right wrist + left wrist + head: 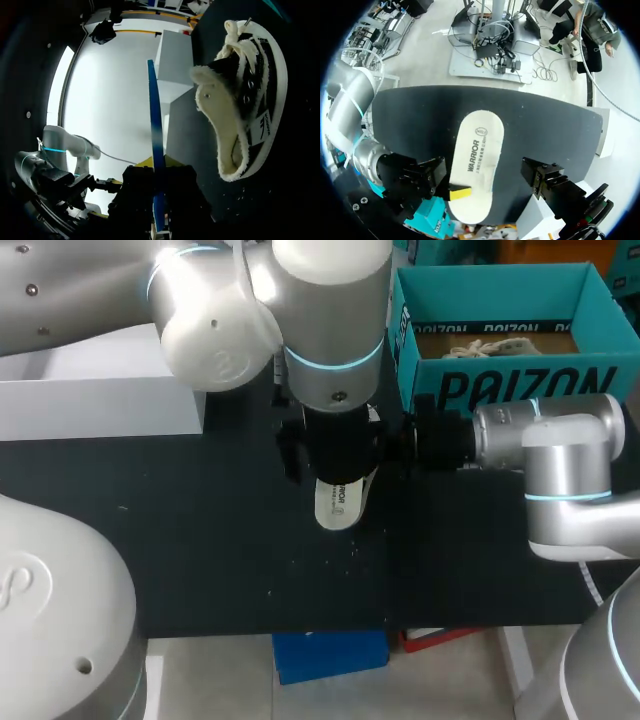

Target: Take the shoe out of the shoebox, open the shoe tongue, remove and reinsert the insole, then place the shoe into the shoebox

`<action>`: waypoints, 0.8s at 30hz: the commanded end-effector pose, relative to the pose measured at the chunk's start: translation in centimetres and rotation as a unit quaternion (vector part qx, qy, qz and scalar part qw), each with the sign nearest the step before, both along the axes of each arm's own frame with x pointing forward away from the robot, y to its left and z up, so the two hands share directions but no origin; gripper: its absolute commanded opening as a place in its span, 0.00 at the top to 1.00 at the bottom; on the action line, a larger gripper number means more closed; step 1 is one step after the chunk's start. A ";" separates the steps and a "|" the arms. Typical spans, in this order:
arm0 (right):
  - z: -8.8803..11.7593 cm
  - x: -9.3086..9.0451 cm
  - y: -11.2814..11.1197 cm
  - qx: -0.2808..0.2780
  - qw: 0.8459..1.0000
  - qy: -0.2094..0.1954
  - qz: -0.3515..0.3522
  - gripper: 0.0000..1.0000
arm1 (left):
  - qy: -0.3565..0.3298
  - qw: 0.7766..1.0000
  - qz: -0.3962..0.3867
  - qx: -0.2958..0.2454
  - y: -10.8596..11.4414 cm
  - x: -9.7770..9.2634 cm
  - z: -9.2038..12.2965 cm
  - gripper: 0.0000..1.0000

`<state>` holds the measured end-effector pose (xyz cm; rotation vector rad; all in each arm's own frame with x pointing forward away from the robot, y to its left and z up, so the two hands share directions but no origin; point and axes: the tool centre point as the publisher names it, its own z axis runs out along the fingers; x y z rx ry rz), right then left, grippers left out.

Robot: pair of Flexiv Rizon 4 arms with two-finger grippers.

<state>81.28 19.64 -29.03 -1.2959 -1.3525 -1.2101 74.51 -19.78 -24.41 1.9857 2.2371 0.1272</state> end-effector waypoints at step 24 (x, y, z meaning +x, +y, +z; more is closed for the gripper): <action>0.0 -0.1 0.1 -0.001 1.000 0.000 -0.002 1.00 | -0.026 0.957 -0.115 -0.265 3.4 -2.5 -0.6 0.00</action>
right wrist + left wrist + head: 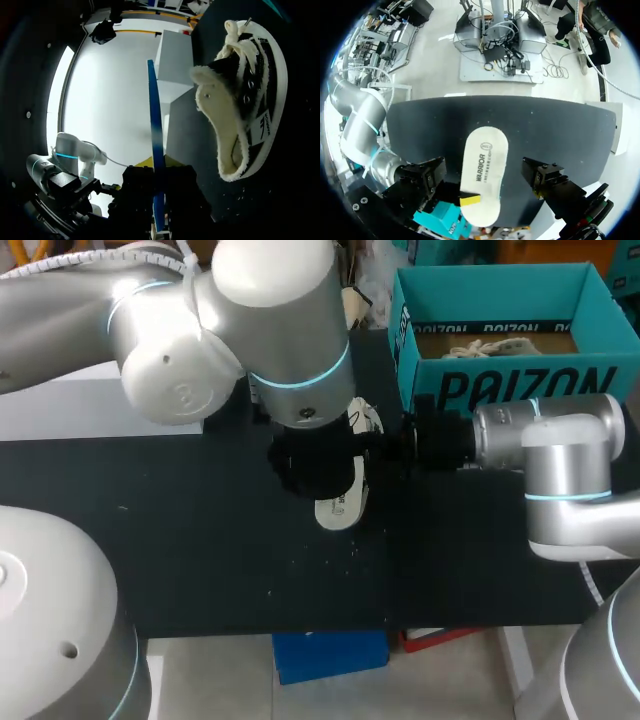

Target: Take the shoe out of the shoebox, open the shoe tongue, remove and reinsert the insole, then place the shoe into the shoebox

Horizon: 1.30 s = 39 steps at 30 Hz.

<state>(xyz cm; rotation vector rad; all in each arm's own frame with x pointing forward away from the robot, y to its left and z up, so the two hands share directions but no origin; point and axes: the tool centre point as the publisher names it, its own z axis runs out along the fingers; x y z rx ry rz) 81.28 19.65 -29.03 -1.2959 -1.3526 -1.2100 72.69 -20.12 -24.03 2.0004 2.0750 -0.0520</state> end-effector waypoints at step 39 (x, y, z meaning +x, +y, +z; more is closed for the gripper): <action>0.0 -0.1 0.1 -0.001 1.000 0.000 -0.002 1.00 | 0.010 0.906 -0.081 -0.416 6.0 -1.0 -1.0 0.00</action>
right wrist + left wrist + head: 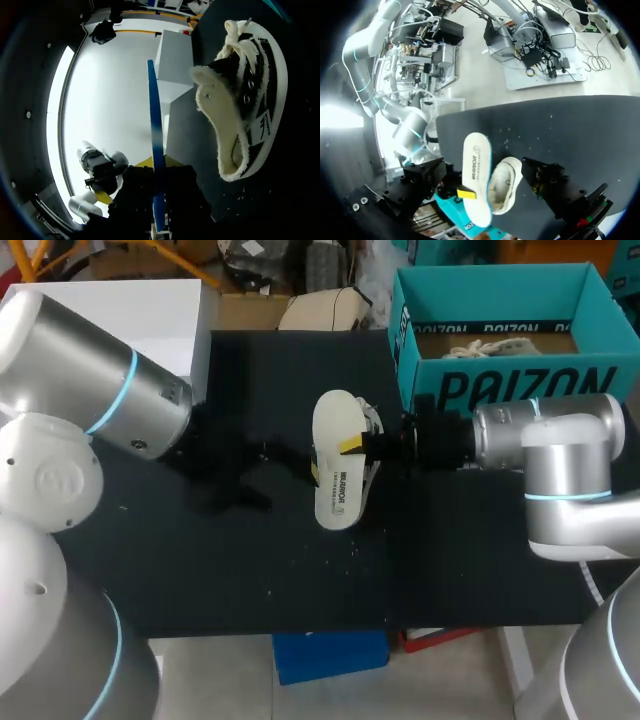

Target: Take the shoe out of the shoebox, open the shoe tongue, remove and reinsert the insole, then place the shoe into the shoebox

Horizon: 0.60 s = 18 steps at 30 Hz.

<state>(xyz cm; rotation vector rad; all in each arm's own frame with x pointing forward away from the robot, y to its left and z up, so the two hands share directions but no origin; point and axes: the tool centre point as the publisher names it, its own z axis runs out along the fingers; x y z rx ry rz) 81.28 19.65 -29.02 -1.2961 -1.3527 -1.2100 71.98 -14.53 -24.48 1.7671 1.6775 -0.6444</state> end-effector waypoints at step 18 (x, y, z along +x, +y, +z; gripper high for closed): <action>0.0 -0.1 0.1 -0.001 1.000 0.000 -0.002 1.00 | -0.043 0.887 -0.008 -0.460 2.5 2.4 -3.8 0.00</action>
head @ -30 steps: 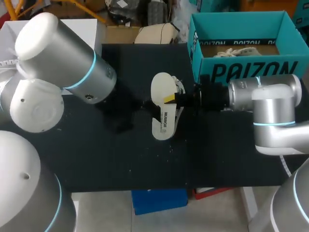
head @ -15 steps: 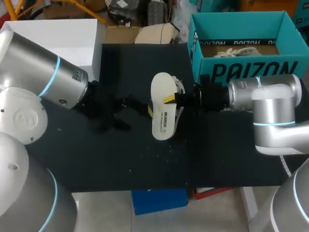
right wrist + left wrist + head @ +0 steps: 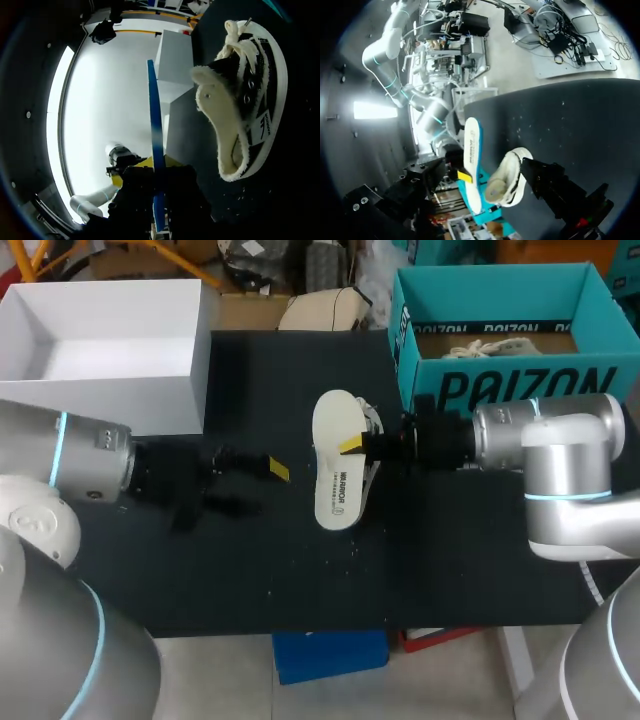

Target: Take the shoe out of the shoebox, open the shoe tongue, remove and reinsert the insole, then place the shoe into the shoebox

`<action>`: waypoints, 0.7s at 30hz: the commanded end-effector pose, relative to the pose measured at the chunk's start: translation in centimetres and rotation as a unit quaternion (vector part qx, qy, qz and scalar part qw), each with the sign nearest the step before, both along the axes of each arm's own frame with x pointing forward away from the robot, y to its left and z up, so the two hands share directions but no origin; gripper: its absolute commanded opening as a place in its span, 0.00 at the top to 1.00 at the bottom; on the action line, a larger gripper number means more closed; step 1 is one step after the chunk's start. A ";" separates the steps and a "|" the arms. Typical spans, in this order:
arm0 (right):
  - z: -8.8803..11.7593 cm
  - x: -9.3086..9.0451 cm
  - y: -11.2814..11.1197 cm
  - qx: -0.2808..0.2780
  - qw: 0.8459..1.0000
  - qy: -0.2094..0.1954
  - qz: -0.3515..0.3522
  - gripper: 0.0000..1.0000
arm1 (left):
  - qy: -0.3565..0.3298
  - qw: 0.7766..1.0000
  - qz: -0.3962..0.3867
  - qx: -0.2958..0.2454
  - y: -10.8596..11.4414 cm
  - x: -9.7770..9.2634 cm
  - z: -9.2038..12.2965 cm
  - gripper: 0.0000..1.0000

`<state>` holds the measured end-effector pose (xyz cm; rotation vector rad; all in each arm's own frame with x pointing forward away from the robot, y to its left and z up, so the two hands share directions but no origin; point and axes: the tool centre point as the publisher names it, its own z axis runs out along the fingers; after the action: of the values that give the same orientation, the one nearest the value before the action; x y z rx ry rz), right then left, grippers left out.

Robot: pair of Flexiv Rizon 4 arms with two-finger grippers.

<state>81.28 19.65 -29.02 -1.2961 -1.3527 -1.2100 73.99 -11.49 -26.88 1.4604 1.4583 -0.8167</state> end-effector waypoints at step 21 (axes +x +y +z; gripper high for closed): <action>0.0 -0.1 0.1 -0.001 1.000 0.000 -0.002 1.00 | -0.052 0.947 -0.020 -0.316 -4.7 4.6 -1.9 0.00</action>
<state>81.28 19.65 -29.02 -1.2962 -1.3527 -1.2100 77.39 -14.99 -28.62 1.0215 0.9835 -1.0796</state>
